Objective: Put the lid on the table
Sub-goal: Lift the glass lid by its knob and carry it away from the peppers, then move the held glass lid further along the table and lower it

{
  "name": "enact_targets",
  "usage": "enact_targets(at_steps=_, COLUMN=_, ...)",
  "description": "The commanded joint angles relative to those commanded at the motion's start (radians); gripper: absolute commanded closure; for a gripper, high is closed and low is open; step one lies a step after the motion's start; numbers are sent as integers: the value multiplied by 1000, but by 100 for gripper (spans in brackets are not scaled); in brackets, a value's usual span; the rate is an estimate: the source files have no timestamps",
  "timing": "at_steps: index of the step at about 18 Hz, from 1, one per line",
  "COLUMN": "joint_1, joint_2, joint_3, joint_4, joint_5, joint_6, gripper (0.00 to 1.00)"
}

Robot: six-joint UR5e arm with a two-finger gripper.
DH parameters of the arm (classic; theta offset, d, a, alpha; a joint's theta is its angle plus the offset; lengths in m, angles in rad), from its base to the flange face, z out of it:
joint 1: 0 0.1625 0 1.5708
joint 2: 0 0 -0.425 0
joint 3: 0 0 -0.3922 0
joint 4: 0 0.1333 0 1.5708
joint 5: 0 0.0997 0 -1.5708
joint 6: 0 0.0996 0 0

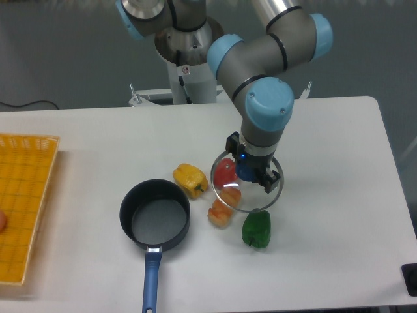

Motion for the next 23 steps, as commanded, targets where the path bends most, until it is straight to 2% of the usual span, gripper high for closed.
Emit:
enact_targets(at_steps=3, joint_1=37, joint_2=-12, joint_3=0, joint_4=20, joint_5=0, joint_6=63, gripper=47)
enact_targets(at_steps=9, joint_1=124, joint_2=-25, joint_3=0, joint_4=23, joint_5=2, joint_6=193, gripper=47)
enact_targets(at_steps=13, joint_1=143, joint_2=-47, joint_3=0, joint_4=34, joint_5=2, joint_6=226, gripper=48)
enact_targets(at_steps=17, joint_1=158, joint_2=-71, joint_3=-3, joint_4=80, joint_5=3, joint_6=255, gripper=48)
enact_targets(at_steps=23, joint_1=196, joint_2=-110, joint_3=-2, joint_4=115, joint_5=5, joint_6=331, gripper=48)
